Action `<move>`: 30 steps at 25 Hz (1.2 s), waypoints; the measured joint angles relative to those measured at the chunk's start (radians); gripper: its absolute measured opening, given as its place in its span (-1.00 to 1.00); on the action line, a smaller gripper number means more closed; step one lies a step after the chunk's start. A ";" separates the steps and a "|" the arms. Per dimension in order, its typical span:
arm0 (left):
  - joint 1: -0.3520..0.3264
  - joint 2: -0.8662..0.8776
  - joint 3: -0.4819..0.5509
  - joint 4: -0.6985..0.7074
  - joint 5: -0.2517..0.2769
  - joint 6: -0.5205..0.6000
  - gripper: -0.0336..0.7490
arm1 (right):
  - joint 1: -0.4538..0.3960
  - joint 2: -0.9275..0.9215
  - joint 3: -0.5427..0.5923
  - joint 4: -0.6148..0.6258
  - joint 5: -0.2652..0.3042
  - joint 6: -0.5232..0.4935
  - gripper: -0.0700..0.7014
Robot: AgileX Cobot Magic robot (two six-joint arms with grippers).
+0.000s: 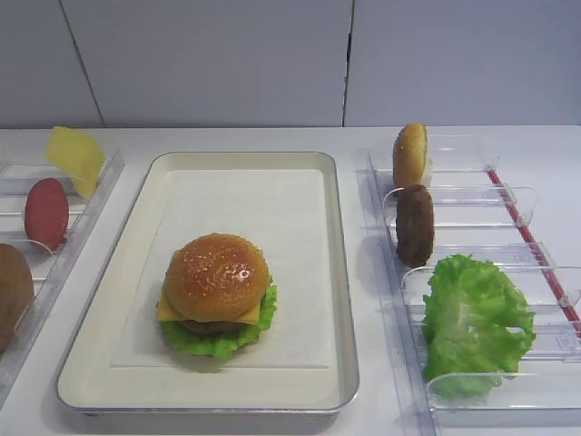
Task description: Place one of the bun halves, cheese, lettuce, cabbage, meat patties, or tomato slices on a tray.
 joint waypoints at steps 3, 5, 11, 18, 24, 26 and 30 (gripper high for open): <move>0.000 0.000 0.000 0.000 0.000 0.000 0.28 | 0.000 0.000 0.000 0.000 -0.001 0.000 0.32; 0.000 0.000 0.000 0.000 0.000 0.000 0.28 | 0.000 0.000 0.000 0.000 -0.001 0.000 0.32; 0.000 0.000 0.000 0.000 0.000 0.000 0.28 | 0.000 0.000 0.000 0.000 -0.001 0.000 0.32; 0.000 0.000 0.000 0.000 0.000 0.000 0.28 | 0.000 0.000 0.000 0.000 -0.001 0.000 0.31; 0.000 0.000 0.000 0.000 0.000 0.000 0.28 | 0.000 0.000 0.000 0.000 -0.001 0.000 0.31; 0.000 0.000 0.000 0.000 0.000 0.000 0.28 | 0.000 0.000 0.000 0.000 -0.001 0.000 0.31; 0.000 0.000 0.000 0.000 0.000 0.000 0.28 | 0.000 0.000 0.000 0.000 -0.001 0.000 0.31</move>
